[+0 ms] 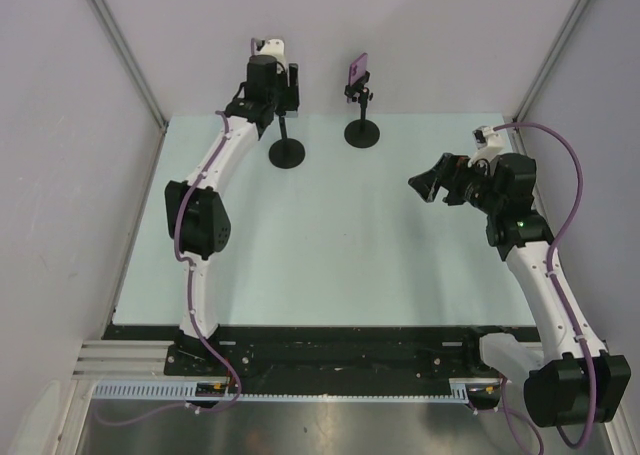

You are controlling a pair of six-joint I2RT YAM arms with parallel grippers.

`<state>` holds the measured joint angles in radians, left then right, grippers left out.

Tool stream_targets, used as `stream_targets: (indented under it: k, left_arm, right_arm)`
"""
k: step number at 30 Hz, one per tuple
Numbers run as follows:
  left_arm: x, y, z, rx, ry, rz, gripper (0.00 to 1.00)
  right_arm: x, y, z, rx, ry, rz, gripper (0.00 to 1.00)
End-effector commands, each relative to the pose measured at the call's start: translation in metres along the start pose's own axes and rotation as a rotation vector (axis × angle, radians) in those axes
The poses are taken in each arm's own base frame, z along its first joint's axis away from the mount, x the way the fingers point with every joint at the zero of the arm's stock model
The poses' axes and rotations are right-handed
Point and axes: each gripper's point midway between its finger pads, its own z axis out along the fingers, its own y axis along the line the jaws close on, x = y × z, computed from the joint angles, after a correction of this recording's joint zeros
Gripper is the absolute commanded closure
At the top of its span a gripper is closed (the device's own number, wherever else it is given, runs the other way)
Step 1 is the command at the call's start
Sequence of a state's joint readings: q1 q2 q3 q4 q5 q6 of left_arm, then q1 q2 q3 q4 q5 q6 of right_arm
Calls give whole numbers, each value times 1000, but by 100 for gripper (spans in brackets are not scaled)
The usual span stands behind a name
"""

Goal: Remove the phone from the phone stand

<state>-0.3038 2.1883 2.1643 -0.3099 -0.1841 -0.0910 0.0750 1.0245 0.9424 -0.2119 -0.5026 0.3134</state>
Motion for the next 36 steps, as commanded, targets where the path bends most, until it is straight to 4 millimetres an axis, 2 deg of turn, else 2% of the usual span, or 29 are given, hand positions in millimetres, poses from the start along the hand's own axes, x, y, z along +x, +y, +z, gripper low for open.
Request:
stream_targets:
  k: [1,3,4,5,7,11,13,14,15,16,17,18,19,21,22,28,32,34,36]
  left_arm:
    - [-30,-15,-15,79,-70,20,57]
    - [-30,-24,-21,135,-67,36,66]
    - [-41,-28,-32,162,-87,43,72]
    - [-39,-41,-38,238,-80,66,74]
    - [-44,-55,-51,321,-89,88,80]
    - [-49,-92,-97,537,-117,181,82]
    - [-44,-116,-122,679,-119,211,83]
    - [-34,-124,-130,730,-101,224,83]
    - [-40,-131,-146,777,-124,239,83]
    - [-35,-148,-163,871,-126,255,84]
    - [-23,-154,-169,907,-113,285,84]
    - [-26,-160,-186,944,-136,307,85]
    - [-19,-176,-202,1019,-137,327,85]
    - [-5,-188,-221,1104,-132,357,86]
    - [-4,-200,-242,1181,-144,368,86]
    - [28,-232,-300,1403,-159,441,86]
    - [45,-240,-322,1509,-164,469,84]
    - [55,-242,-327,1528,-164,490,82]
    - [57,-242,-334,1539,-183,515,83]
  right_arm:
    - [-3,3,3,-21,-11,-13,0]
    - [-3,2,4,-21,-10,-11,0]
    - [-3,2,4,-21,-11,-13,0]
    - [-3,2,5,-20,-9,-11,0]
    - [-3,2,4,-19,-10,-14,0]
    - [-3,1,5,-15,-12,-19,1]
    - [-4,-1,4,-1,-15,-21,1]
    - [-3,-1,3,0,-15,-23,1]
    - [-4,-2,3,5,-16,-27,2]
    - [-5,-1,1,3,-20,-34,2]
    - [-5,-1,1,6,-22,-47,2]
    - [-5,-1,0,6,-24,-54,2]
    - [-6,0,-2,3,-26,-62,2]
    - [-8,2,-4,2,-34,-71,2]
    - [-9,3,-6,2,-39,-72,2]
    - [-11,16,-12,-55,-46,-102,3]
    - [-6,26,-18,-99,-31,-136,3]
    - [-3,32,-21,-120,-24,-174,3]
    - [3,37,-25,-133,-4,-194,2]
